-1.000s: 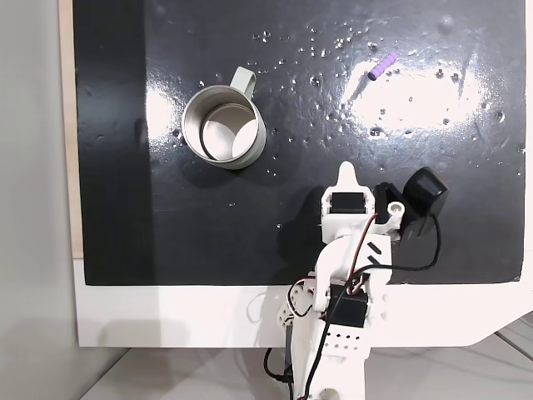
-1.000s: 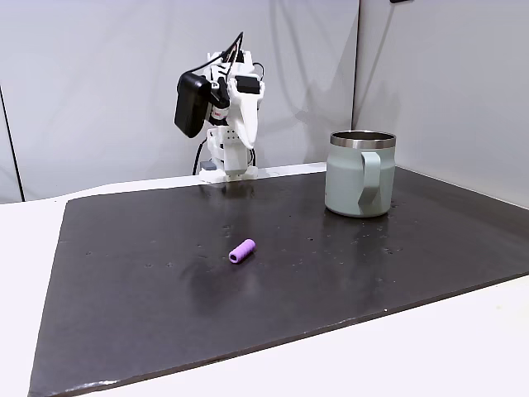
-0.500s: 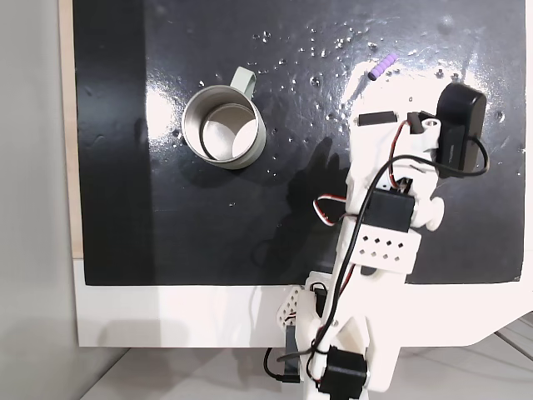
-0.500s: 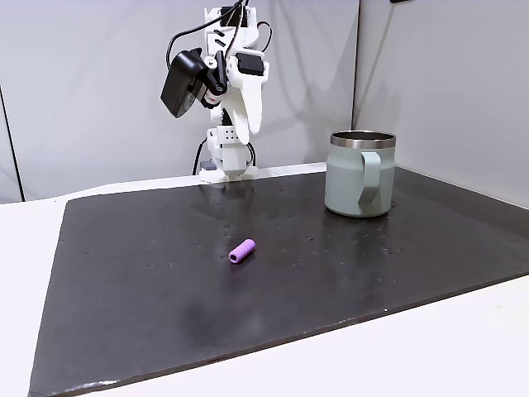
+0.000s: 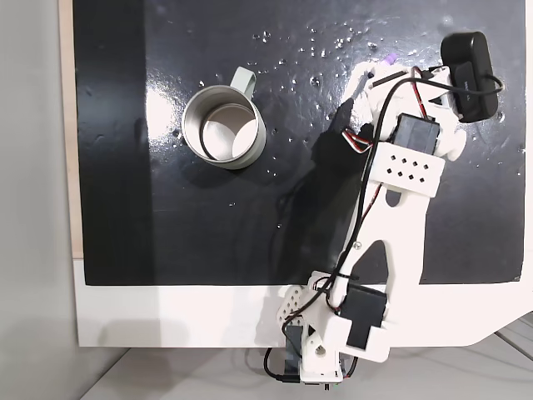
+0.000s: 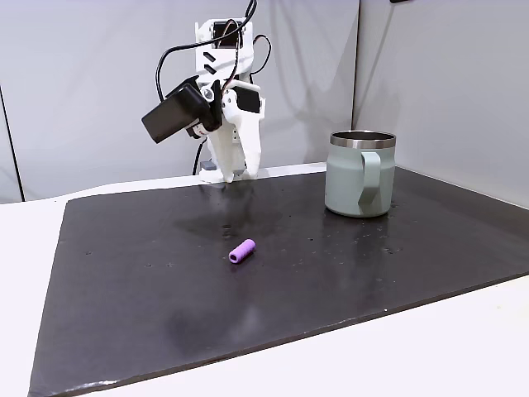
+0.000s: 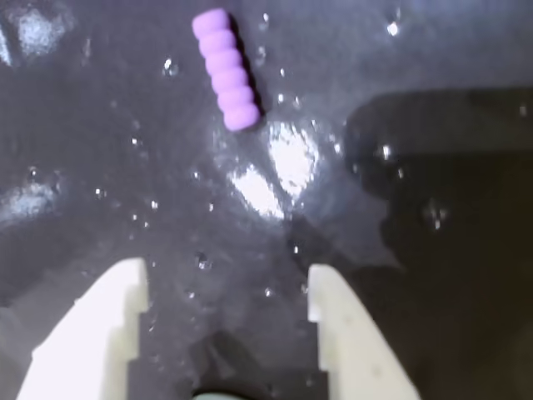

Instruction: Grasp a pengrip and put it in the cup.

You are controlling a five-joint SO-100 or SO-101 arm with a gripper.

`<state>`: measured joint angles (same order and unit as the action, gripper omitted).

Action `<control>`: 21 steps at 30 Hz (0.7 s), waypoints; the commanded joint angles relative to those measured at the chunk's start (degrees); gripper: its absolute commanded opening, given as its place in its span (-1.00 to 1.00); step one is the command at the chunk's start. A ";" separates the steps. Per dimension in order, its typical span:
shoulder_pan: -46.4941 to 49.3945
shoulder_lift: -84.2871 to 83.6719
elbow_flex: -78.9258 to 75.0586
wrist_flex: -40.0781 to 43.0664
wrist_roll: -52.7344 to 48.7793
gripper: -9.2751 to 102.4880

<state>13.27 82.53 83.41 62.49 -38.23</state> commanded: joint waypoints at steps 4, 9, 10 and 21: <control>1.93 -8.53 -12.13 -1.49 -5.89 -0.37; 2.64 -15.64 -17.40 -3.69 -10.02 -0.36; 2.64 -17.05 -18.28 -4.13 -10.72 -0.35; 0.35 -28.48 -25.22 -8.26 -16.17 -0.35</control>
<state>14.94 53.88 63.19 55.99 -53.09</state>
